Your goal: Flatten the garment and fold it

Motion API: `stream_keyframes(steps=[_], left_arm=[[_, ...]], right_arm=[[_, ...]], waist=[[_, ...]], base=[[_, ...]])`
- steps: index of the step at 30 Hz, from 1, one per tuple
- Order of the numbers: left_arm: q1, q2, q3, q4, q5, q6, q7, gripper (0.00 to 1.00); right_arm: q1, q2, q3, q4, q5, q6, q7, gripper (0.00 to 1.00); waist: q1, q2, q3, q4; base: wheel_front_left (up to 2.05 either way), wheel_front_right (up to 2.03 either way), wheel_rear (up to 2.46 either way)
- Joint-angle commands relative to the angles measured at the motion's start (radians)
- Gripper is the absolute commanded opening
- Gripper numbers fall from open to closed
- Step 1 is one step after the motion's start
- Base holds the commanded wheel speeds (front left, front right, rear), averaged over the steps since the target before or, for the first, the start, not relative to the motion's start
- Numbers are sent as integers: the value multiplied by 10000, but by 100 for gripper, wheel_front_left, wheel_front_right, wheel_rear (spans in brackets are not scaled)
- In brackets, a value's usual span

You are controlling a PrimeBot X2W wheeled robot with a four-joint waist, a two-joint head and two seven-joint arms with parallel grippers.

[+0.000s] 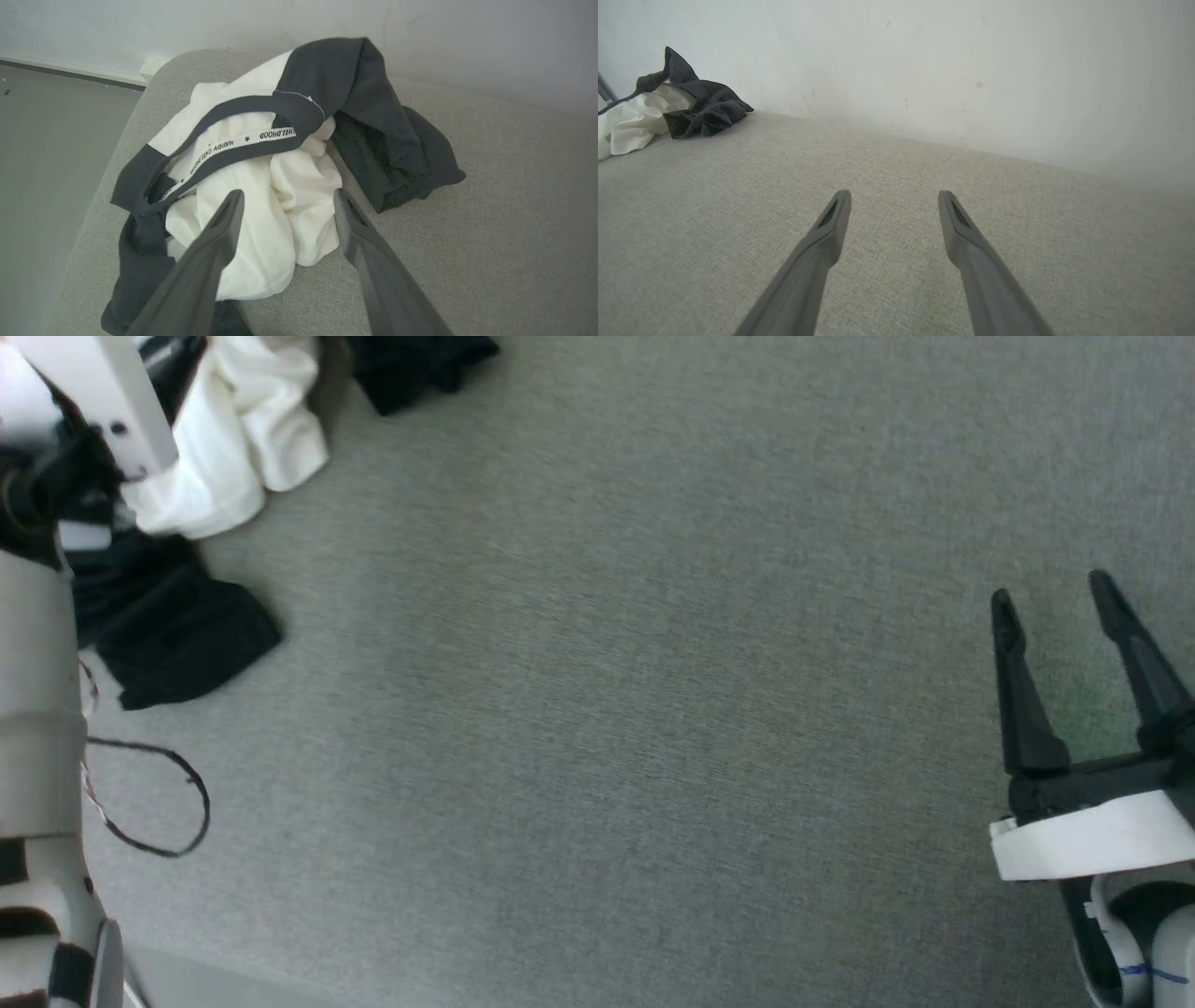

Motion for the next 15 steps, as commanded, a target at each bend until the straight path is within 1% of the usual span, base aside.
stream_keyframes(steps=[1, 7, 15], left_arm=[[261, 30, 16, 115, 48, 91, -107, 100], [662, -33, 95, 681, 0, 279, -465, 100], [1035, 114, -31, 1467, 283, 488, -1092, 100]], right_arm=[[-112, -91, -41, -147, -67, -7, 62, 100], [-75, -274, -148, -731, -110, -7, 332, 100], [-125, -430, -246, -1285, -49, -7, 578, 100]], waist=[[-2, 0, 603, -483], [-2, 0, 968, -608], [-2, 0, 1094, -814]], base=[[0, 0, 0], [0, 0, 0], [0, 0, 0]])
